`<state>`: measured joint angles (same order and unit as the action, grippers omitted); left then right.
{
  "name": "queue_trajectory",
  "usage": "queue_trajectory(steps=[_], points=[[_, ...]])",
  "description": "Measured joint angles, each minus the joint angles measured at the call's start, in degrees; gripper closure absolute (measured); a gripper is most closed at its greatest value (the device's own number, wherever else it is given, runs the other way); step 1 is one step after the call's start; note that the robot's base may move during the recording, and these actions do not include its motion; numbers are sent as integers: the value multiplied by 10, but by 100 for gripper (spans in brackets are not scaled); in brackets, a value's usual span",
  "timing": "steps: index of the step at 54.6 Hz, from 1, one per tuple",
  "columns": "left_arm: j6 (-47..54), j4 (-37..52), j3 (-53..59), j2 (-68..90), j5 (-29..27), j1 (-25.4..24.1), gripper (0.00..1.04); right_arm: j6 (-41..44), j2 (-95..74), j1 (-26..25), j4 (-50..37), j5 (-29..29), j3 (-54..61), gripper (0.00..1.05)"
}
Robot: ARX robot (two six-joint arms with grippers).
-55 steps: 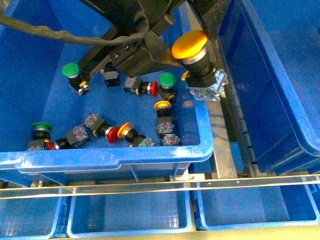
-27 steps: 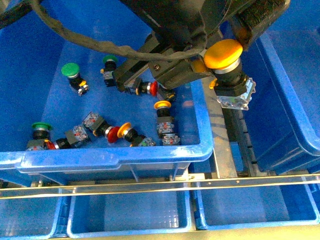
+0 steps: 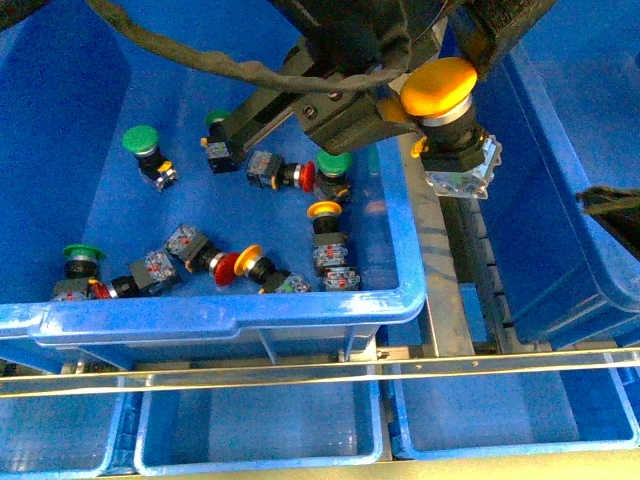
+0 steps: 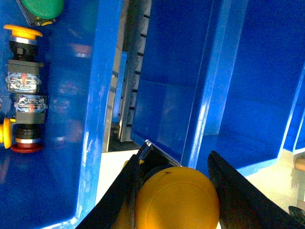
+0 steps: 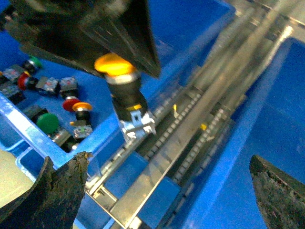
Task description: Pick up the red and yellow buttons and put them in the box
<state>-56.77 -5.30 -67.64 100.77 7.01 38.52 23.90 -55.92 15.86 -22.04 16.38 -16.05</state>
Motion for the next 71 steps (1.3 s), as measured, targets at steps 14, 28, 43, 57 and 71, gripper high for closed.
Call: queue_trajectory(steps=[14, 28, 43, 57, 71], points=[[8, -8, -5, 1, -4, 0, 71, 46, -128, 46, -98, 27, -29, 6], [15, -11, -5, 1, -6, 0, 71, 59, -258, 39, -191, 21, -63, 6], [21, -14, -6, 1, -10, -5, 71, 67, -331, 33, -223, 22, -87, 6], [21, -17, -6, 1, -12, -16, 71, 68, -373, 38, -259, 8, -108, 6], [22, -19, -6, 1, -11, -21, 71, 64, -379, 45, -264, 1, -113, 6]])
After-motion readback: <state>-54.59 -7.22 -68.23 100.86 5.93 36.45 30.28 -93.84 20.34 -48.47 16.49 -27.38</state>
